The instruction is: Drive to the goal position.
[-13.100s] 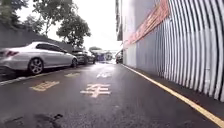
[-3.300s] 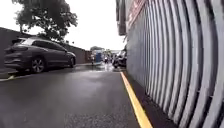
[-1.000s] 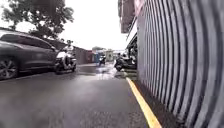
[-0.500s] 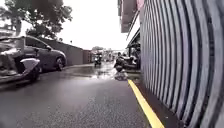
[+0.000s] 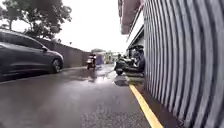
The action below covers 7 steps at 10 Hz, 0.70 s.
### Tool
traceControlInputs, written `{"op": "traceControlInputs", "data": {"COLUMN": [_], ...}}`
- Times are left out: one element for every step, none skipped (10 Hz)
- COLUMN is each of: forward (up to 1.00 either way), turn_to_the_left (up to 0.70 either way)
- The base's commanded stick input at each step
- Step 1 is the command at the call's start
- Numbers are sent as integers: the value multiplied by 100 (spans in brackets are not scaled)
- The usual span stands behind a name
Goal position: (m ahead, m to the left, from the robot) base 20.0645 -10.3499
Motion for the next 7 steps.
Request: {"op": "traceControlInputs", "data": {"forward": [69,69,69,69,69,69,69], "turn_to_the_left": [14,14,14,14,3,1,1]}}
